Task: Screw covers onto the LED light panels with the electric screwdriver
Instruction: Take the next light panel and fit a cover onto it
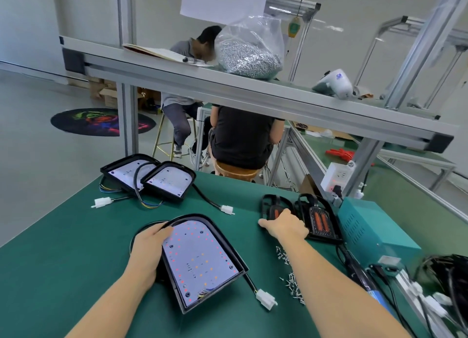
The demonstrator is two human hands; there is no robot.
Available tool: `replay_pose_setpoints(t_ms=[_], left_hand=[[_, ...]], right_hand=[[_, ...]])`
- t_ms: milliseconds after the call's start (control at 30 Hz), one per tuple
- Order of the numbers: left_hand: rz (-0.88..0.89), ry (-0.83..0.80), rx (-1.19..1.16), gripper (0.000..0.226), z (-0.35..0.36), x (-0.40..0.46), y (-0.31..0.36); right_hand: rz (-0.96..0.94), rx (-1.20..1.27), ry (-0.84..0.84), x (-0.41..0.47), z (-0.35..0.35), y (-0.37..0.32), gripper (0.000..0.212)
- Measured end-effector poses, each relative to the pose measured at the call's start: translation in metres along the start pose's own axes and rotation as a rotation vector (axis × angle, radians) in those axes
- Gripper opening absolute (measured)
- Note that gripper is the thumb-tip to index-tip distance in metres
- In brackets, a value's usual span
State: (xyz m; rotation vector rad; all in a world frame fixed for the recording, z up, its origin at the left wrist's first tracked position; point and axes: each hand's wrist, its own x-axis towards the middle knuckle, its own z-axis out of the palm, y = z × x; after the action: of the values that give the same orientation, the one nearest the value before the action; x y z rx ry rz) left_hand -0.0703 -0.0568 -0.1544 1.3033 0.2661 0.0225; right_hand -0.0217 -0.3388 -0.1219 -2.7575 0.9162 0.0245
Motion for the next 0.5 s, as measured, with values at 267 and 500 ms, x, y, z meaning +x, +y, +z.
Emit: replay_pose_setpoints(t_ms=[267,500], left_hand=[[-0.002,0.002,0.007,0.035,0.001,0.000,-0.001],[-0.030,-0.026,-0.015,0.030,0.002,0.001,0.001]], right_hand=[[0.019,0.106,0.044,0.000,0.002,0.002,0.060],[-0.170,0.387,0.153,-0.037,-0.017,-0.011,0.051]])
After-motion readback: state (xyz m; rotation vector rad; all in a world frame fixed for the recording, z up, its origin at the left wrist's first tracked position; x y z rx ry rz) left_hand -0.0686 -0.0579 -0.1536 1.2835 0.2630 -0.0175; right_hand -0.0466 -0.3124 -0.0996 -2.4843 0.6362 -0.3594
